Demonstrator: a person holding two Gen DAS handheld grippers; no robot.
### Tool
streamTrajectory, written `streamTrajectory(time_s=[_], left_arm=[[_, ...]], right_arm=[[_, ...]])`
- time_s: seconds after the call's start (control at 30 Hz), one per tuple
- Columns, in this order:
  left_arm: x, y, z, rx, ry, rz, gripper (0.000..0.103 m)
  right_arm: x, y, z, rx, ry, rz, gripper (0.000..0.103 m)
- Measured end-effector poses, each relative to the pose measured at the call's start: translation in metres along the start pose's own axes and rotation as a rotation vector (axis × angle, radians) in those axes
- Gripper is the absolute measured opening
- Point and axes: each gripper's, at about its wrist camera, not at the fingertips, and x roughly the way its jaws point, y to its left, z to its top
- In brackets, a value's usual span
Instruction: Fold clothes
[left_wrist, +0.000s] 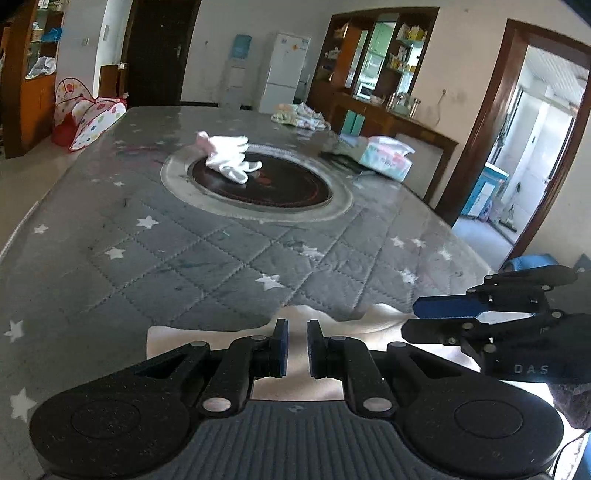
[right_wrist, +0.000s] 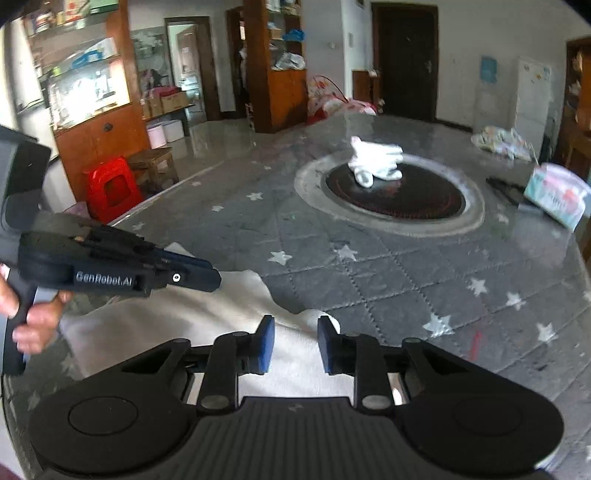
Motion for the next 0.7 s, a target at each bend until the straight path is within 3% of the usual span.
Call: streamTrajectory(time_s=[0.47, 0.7], left_arm=[[0.005, -0.013, -0.005, 0.075, -0.013, -0.017, 0.015], [0.003, -0.003, -0.002, 0.018, -0.024, -0.044, 0.017]], right_arm=[[0.017, 0.012, 0.002, -0.031, 0.009, -0.010, 0.021], [0.015, 0.015, 0.005, -0.045, 0.011, -0.020, 0.022]])
